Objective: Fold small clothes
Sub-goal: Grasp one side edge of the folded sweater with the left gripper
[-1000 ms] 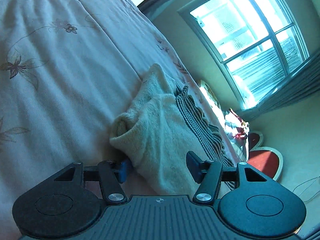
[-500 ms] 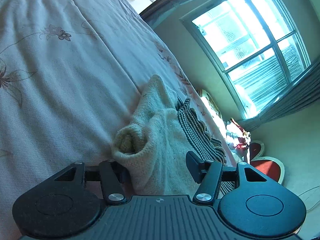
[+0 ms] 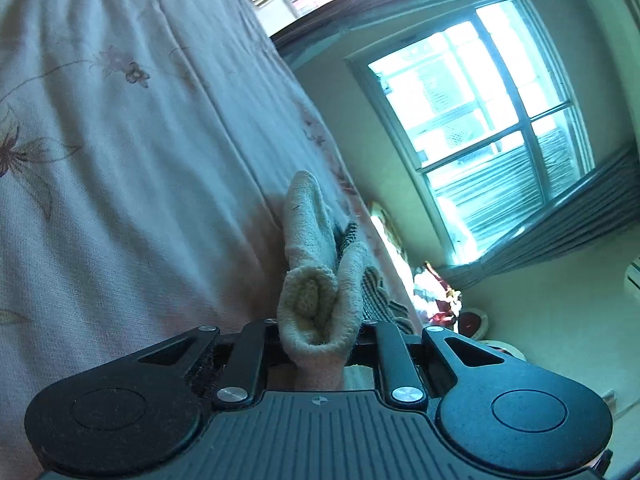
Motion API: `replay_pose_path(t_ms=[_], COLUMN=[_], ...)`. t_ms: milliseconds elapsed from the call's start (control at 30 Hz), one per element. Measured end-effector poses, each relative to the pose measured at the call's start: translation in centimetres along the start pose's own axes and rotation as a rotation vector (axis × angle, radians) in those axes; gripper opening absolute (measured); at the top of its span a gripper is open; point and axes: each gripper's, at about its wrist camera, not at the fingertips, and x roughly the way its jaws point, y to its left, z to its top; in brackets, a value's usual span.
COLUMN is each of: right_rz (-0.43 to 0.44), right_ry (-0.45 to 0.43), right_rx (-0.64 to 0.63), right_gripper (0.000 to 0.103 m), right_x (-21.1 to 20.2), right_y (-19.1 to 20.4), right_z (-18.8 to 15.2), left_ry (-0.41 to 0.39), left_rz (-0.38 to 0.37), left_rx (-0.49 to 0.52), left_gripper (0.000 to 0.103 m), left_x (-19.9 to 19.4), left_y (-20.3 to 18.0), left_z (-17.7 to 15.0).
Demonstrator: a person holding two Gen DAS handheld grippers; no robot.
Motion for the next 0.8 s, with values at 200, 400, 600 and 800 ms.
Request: replay_pose_path(t_ms=[200, 400, 600, 800], right_rz=[-0.041, -0.037, 0.023, 0.163], right_ry=[0.041, 0.013, 0.005, -0.135], right_rx=[-0.059, -0.087, 0.056, 0.634], right_gripper=[0.007, 0.005, 0.004, 0.051], right_x=[2.5, 2.3, 2.1, -4.3], right_y=[0.5, 0.4, -1.5, -12.6], right_z=[-1.2, -1.9, -1.8, -2.0], left_ry=[0.039, 0.032, 0.136, 0.409], left_rz=[0.048, -0.042, -0.246, -0.201], left_rx=[-0.020, -0.003, 0.197, 0.486], left_gripper=[0.015, 0.015, 0.015, 0.015], left_x=[1.2, 0.4, 1.7, 7.1], left_y=[1.4, -0.7, -11.0, -18.8], left_z=[-0.1, 0.7, 0.6, -6.4])
